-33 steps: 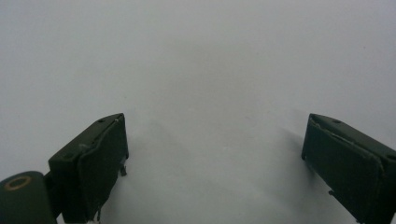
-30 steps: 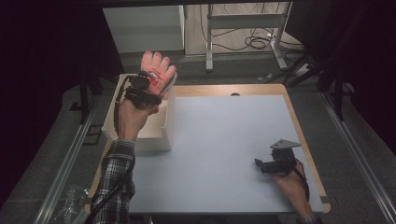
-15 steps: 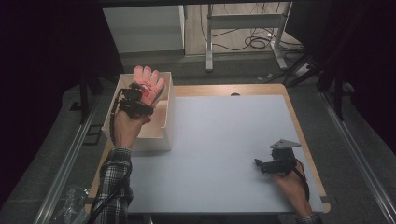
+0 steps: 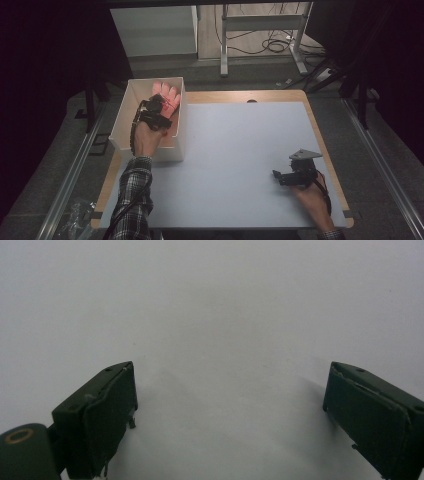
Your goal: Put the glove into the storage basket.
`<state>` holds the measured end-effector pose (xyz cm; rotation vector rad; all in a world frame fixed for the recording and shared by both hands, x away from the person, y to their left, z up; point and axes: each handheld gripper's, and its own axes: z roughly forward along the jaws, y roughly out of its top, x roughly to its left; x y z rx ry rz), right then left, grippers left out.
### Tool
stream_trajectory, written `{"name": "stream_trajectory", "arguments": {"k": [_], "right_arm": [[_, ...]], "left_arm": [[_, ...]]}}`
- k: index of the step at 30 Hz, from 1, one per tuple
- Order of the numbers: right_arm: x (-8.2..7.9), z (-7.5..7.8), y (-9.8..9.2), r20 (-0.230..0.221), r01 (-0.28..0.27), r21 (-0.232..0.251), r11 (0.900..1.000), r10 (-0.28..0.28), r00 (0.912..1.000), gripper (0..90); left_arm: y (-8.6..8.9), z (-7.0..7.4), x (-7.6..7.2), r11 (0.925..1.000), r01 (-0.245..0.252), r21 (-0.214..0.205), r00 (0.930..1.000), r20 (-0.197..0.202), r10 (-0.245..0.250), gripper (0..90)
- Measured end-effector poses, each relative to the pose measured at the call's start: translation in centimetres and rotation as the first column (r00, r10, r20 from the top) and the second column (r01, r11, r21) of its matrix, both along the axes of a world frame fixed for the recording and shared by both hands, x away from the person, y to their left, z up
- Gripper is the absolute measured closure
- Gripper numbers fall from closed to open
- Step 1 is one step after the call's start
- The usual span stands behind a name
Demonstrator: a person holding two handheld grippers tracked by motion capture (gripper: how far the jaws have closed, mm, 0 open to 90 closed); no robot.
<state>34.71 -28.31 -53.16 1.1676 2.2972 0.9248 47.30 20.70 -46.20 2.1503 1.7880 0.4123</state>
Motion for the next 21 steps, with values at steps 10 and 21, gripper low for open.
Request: {"name": "stream_trajectory", "arguments": {"k": [10,21], "right_arm": [[0.0,0.0,0.0,0.000,0.000,0.000,1.0000,0.000,1.0000,7.4],[0.0,0.0,0.0,0.000,0.000,0.000,1.0000,0.000,1.0000,7.4]], "left_arm": [[-1.2,-1.4,1.6,0.9991,0.005,0.042,0.9921,-0.125,0.000,36.5],[-1.2,-2.6,2.0,0.9993,0.020,0.032,0.9825,-0.186,-0.013,18.3]]}}
